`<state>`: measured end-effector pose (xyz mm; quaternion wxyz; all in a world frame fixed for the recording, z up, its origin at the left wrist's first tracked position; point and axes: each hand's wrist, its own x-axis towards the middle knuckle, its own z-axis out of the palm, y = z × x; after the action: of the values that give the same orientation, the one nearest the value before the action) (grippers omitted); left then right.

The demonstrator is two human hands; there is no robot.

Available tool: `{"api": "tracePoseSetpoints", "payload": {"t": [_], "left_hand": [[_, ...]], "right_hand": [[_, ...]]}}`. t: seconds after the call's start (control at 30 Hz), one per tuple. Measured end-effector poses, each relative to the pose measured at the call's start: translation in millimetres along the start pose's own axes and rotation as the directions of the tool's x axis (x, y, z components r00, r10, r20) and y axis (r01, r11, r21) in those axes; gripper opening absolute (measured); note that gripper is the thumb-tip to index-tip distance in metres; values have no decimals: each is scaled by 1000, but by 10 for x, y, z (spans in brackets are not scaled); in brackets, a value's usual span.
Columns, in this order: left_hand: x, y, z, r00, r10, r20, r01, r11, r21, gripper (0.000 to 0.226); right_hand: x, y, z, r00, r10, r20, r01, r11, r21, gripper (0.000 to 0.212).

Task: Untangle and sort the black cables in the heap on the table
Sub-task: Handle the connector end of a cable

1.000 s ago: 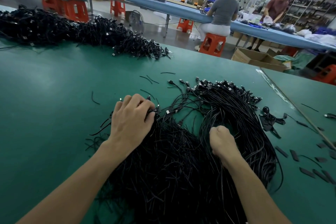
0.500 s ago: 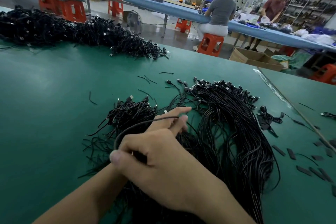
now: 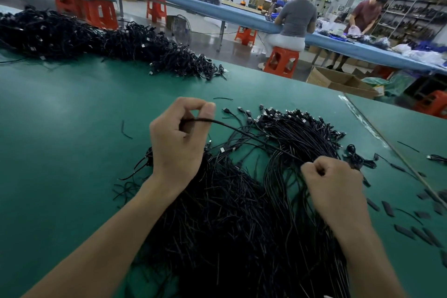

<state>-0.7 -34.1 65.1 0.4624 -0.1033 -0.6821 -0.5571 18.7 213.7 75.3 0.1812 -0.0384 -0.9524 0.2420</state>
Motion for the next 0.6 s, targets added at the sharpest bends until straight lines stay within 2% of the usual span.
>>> {"api": "tracePoseSetpoints", "payload": {"t": [0.1,0.17,0.2,0.23,0.3,0.37,0.4,0.47,0.53,0.57,0.6], "left_hand": [[-13,3,-62,973,21,231,-99,938,331,19],[-41,19,-19,892,-79,444,-201,811,549,40],[-78,10,10,840,-159,518,-234,756,611,46],[-124,-14,38,793,-227,565,-253,721,645,47],[-213,-54,75,709,-331,622,-277,681,678,43],[-280,-66,107,660,-369,654,-284,683,672,37],[-301,-67,123,657,-357,664,-276,705,653,33],[-327,-58,127,676,-311,668,-217,783,583,21],[-323,-82,87,686,-312,657,-102,853,512,19],[-306,-103,49,662,-351,662,-14,877,480,26],[-284,-115,9,606,-407,683,91,889,448,37]], "right_hand": [[22,134,70,967,97,235,-32,963,-266,43],[3,80,111,920,123,371,62,891,-449,33],[-23,10,133,915,81,395,119,881,-457,33],[-50,-66,162,920,3,392,160,910,-382,40],[-130,-251,213,925,-161,343,186,982,-40,55],[-205,-397,278,915,-287,283,241,952,186,64],[-230,-423,326,901,-323,289,269,940,211,62],[-256,-432,421,899,-340,278,286,933,217,38],[-244,-425,448,923,-343,172,289,916,277,28],[-231,-418,440,939,-323,116,274,909,313,27],[-208,-400,426,954,-292,63,251,900,356,26]]}}
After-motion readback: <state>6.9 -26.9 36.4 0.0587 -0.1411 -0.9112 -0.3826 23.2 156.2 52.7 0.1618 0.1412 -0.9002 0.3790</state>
